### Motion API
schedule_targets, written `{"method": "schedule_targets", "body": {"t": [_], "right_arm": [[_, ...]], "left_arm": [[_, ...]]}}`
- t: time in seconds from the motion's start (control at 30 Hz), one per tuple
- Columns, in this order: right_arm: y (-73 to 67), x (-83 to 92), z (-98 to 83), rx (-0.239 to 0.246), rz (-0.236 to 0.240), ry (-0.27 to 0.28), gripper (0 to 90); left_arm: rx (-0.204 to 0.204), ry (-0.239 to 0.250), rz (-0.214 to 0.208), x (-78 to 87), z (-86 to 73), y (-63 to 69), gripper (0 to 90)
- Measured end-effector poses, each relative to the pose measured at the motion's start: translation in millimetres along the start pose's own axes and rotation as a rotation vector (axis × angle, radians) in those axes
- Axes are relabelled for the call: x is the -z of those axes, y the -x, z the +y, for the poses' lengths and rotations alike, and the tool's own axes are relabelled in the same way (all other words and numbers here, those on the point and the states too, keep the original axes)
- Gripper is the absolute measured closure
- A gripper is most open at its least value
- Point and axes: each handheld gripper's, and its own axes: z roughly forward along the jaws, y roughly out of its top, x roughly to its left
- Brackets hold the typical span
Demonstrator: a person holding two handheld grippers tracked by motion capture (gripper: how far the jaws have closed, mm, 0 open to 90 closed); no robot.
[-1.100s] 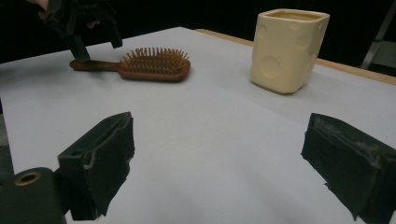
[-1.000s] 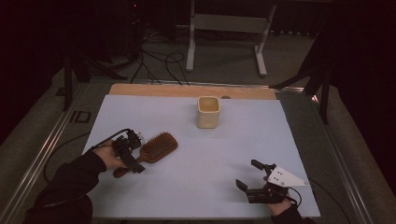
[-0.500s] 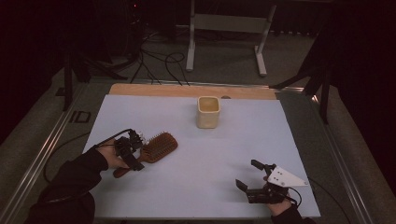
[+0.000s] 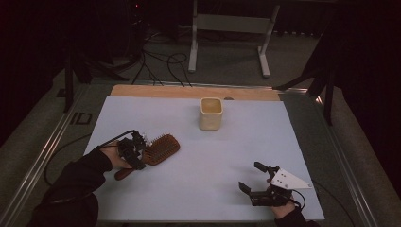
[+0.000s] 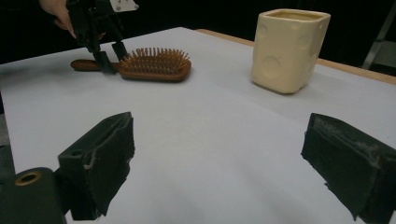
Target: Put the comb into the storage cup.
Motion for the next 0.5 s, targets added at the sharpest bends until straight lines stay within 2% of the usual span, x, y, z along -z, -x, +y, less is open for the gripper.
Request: {"method": "schedule_targets", "body": {"t": [0.13, 0.23, 0.33, 0.4, 0.5], "right_arm": [[-0.1, 0.1, 0.1, 0.003, 0.0, 0.0, 9.0], [0.0, 0.3, 0.1, 0.003, 0.0, 0.002, 9.0], [0.0, 0.3, 0.1, 0.003, 0.0, 0.001, 9.0], [0.1, 0.1, 0.0, 0.004, 0.001, 0.001, 9.0], [-0.3, 0.2, 0.1, 0.004, 0.002, -0.001, 9.0]], "left_arm": [[-0.011, -0.01, 0.002, -2.2, 0.9, 1.0, 46.3], [-0.019, -0.023, 0.0, -3.8, 1.6, 1.5, 52.7], [-0.011, -0.024, -0.002, -3.6, 2.8, 0.8, 59.7], [0.009, -0.033, -0.001, -4.0, 4.2, 0.5, 62.6], [0.001, -0.051, 0.006, -4.4, 6.8, 2.3, 66.1]]}}
